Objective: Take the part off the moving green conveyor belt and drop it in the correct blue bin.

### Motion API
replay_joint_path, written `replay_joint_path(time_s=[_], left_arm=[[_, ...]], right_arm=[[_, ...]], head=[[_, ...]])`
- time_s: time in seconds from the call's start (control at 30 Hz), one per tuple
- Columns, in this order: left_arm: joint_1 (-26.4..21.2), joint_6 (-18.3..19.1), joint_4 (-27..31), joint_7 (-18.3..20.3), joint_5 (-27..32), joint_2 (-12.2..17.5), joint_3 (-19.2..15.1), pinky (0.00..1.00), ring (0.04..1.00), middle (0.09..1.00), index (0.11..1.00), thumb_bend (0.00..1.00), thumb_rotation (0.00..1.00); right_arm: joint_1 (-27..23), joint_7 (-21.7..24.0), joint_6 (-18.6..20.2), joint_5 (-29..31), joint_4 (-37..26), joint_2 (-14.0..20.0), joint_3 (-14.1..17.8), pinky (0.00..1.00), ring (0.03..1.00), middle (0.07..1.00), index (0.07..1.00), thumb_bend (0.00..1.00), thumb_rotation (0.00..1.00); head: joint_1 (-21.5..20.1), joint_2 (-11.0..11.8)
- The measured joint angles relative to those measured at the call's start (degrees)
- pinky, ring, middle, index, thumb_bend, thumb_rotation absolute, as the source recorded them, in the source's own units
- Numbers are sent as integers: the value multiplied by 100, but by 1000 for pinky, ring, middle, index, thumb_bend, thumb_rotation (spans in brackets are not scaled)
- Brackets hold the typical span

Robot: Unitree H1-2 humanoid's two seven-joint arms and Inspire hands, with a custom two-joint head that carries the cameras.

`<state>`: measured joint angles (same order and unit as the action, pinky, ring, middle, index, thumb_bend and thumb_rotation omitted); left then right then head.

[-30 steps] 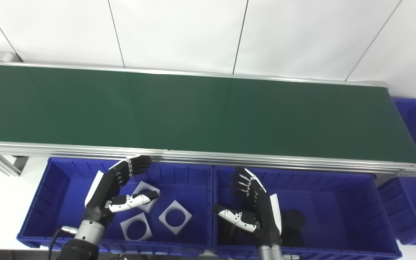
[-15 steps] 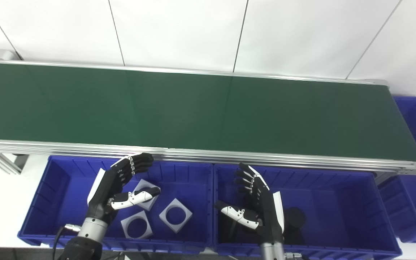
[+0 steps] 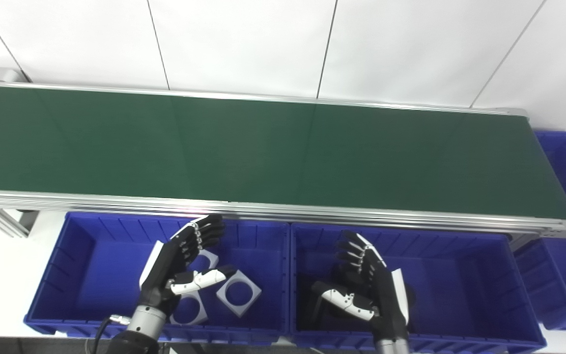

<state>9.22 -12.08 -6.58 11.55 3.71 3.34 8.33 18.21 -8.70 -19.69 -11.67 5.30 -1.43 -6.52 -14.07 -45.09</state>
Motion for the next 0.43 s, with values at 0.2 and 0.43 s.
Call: replay_joint_path(time_s=[0.2, 0.43], left_arm=[[25, 1, -6, -20, -103, -80, 44, 809, 798, 801, 799, 663, 23], [153, -2, -66, -136, -104, -233, -13, 806, 796, 799, 798, 666, 17]], right_arm=[[6, 47, 0, 37, -31, 48, 28, 594, 687, 758, 820, 692, 102], [0, 200, 0, 69, -169, 180, 20, 591, 695, 770, 822, 674, 81]], head=[[176, 35], [299, 79]])
